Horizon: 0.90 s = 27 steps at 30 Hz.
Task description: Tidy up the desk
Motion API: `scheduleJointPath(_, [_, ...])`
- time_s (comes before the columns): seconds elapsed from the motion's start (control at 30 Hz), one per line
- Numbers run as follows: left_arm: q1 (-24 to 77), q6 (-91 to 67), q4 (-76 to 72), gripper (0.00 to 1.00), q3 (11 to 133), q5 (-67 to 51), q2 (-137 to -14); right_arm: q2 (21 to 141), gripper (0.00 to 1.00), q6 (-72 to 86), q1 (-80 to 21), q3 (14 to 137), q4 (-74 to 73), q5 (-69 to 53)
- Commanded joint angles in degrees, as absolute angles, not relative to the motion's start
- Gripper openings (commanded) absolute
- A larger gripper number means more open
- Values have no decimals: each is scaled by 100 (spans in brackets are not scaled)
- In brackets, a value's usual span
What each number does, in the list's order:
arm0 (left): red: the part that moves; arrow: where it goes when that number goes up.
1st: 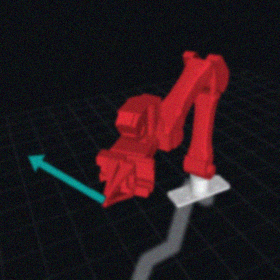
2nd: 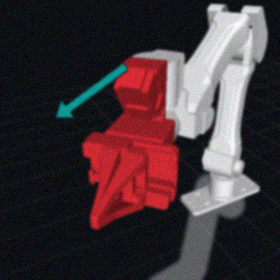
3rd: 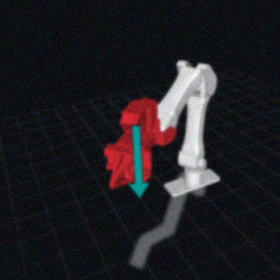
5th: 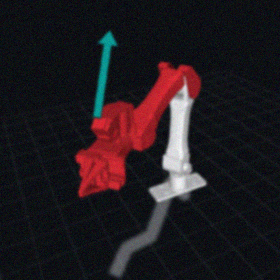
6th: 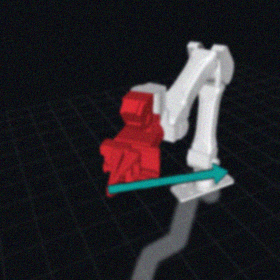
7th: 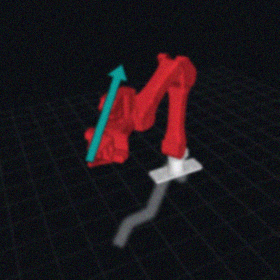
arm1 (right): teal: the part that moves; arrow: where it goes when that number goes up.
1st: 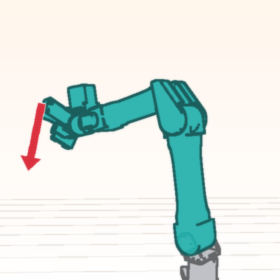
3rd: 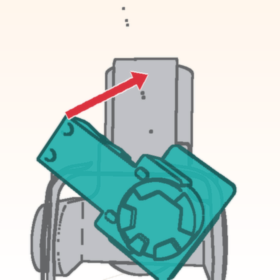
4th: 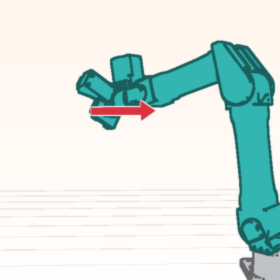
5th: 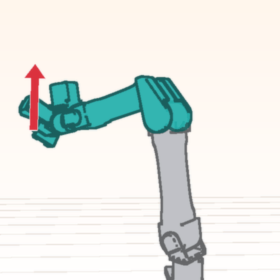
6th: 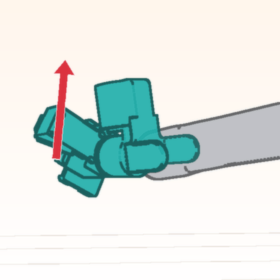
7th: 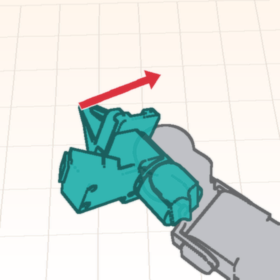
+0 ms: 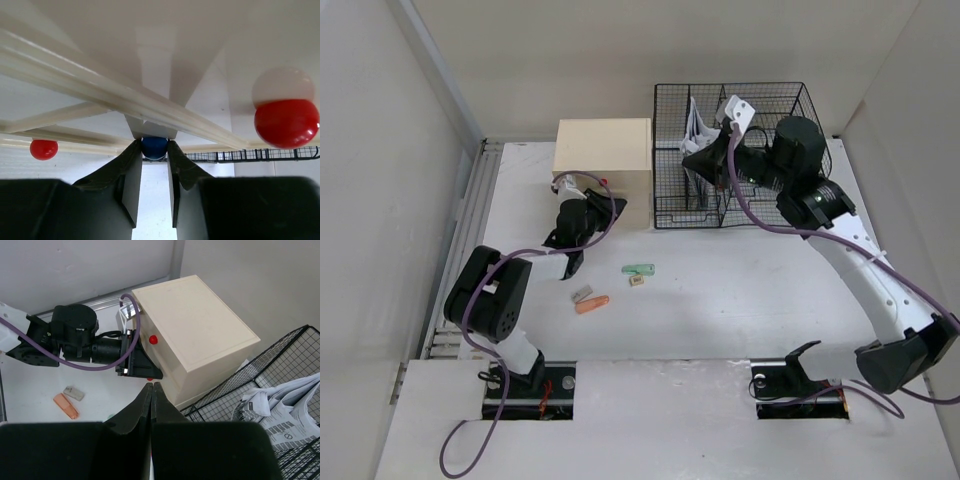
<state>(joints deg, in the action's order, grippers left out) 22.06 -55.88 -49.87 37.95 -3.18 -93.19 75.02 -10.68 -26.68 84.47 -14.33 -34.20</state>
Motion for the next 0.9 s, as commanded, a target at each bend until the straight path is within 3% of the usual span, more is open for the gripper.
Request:
scheduleJointPath(0.0, [2249,-5484,-5123,12,3843,-238,-9185,7541,0,-1002,-2654,8411,-1046,-3551])
scheduleJointPath(0.4, [2812,-5712,-5396,8,2199,43,-7876,7646,0,-1002,-2654,8306,-993,-3884])
scheduleJointPath(0.53, [2936,-5783,-5327,9,1917,166,-7594,7708,6,-1089,-2654,8306,-993,-3998])
scheduleJointPath(0.57, [2936,-5783,-5274,14,1916,167,-7515,7760,12,-1159,-2654,8253,-993,-4121])
scheduleJointPath(0.63, [2936,-5687,-5151,38,1977,167,-7462,7761,22,-1465,-2654,8253,-1045,-4175])
scheduleJointPath(0.67, [2936,-5617,-5002,63,1978,228,-7401,7813,34,-1642,-2654,8253,-1133,-4227])
scheduleJointPath(0.73, [2936,-5389,-4808,75,2126,229,-7190,7927,44,-2159,-2654,8314,-1622,-4324])
scheduleJointPath(0.83, [2997,-5134,-4440,88,2180,229,-6672,8217,48,-3433,-2654,8577,-2648,-4570])
scheduleJointPath(0.87, [3058,-5081,-4299,88,2180,229,-6506,8313,48,-4246,-2654,8700,-2959,-4683])
